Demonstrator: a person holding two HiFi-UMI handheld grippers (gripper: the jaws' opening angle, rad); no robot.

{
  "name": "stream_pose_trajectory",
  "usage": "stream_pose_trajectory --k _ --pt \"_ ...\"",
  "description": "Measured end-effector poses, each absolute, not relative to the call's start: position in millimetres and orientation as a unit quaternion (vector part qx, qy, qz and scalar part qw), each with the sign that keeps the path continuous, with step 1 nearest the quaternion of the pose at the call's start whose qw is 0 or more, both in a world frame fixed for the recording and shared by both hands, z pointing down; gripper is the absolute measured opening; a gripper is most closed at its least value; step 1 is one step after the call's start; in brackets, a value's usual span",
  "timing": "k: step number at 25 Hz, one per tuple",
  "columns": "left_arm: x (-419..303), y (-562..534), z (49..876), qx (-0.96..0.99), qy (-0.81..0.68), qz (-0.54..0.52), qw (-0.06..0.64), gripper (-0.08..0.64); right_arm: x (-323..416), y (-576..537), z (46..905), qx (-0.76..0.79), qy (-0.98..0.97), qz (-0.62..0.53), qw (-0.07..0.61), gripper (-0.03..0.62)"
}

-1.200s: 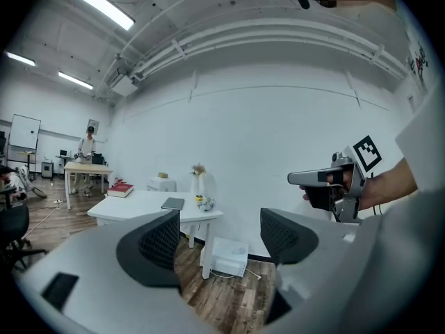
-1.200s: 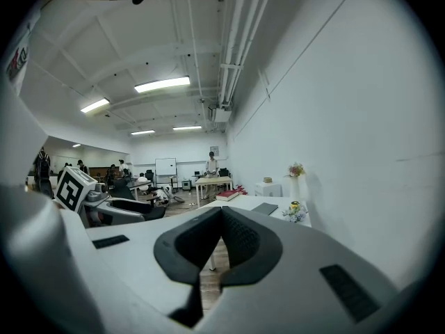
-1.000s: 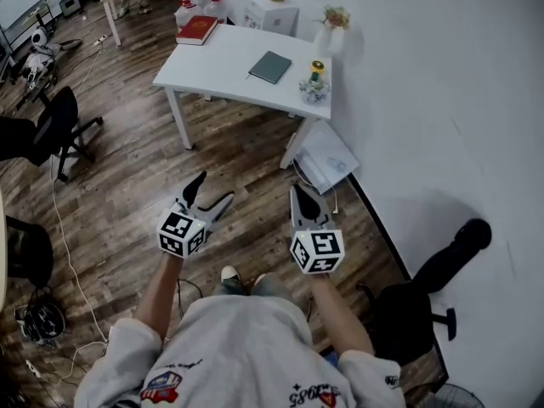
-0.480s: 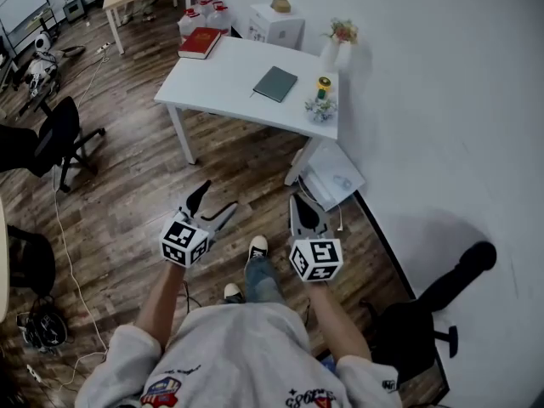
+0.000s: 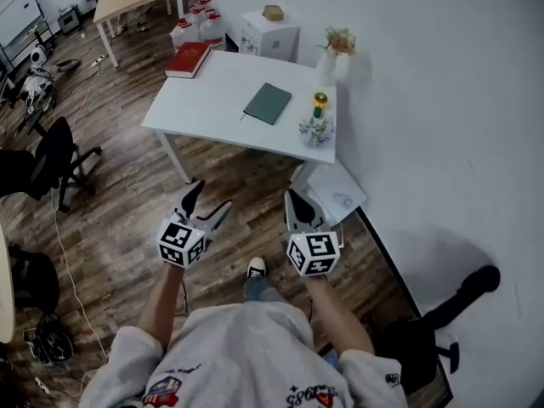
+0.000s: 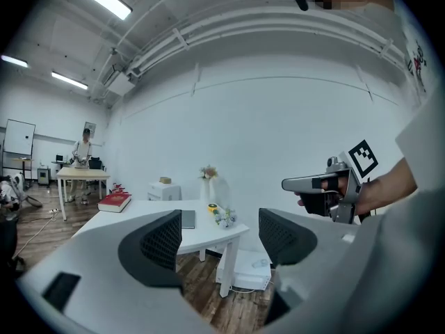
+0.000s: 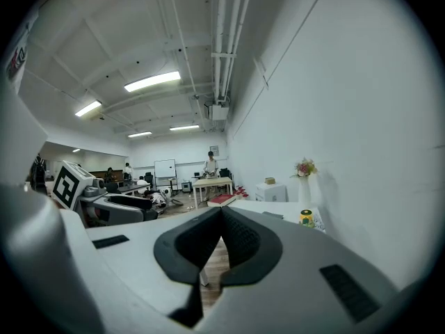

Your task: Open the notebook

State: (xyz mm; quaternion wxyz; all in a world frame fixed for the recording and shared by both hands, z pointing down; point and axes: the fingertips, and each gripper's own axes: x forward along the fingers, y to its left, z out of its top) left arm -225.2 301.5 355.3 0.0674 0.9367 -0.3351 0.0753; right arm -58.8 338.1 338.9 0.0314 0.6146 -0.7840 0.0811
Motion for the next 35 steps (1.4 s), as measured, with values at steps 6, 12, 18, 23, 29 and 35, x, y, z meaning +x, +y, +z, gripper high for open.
stream_pose_trajectory --k 6,12,18,23,29,35 --pt "-171 228 343 0.937 -0.337 0.076 0.057 0.344 -7 260 326 0.609 -0.789 0.077 0.023 -0.009" --pt "-136 181 349 0.932 -0.346 0.089 0.054 0.342 22 200 334 0.595 -0.798 0.090 0.022 -0.009" --pt "-126 133 362 0.923 -0.363 0.119 0.038 0.320 33 153 345 0.583 -0.806 0.101 0.022 -0.009" --pt "-112 85 376 0.926 -0.356 0.120 0.040 0.307 46 109 361 0.585 -0.803 0.112 0.028 -0.009" --pt "-89 13 399 0.937 -0.322 0.125 0.046 0.296 63 43 382 0.602 -0.788 0.124 0.034 -0.009" --pt "-72 -74 419 0.949 -0.276 0.147 0.044 0.292 78 -35 400 0.633 -0.759 0.146 0.040 -0.009"
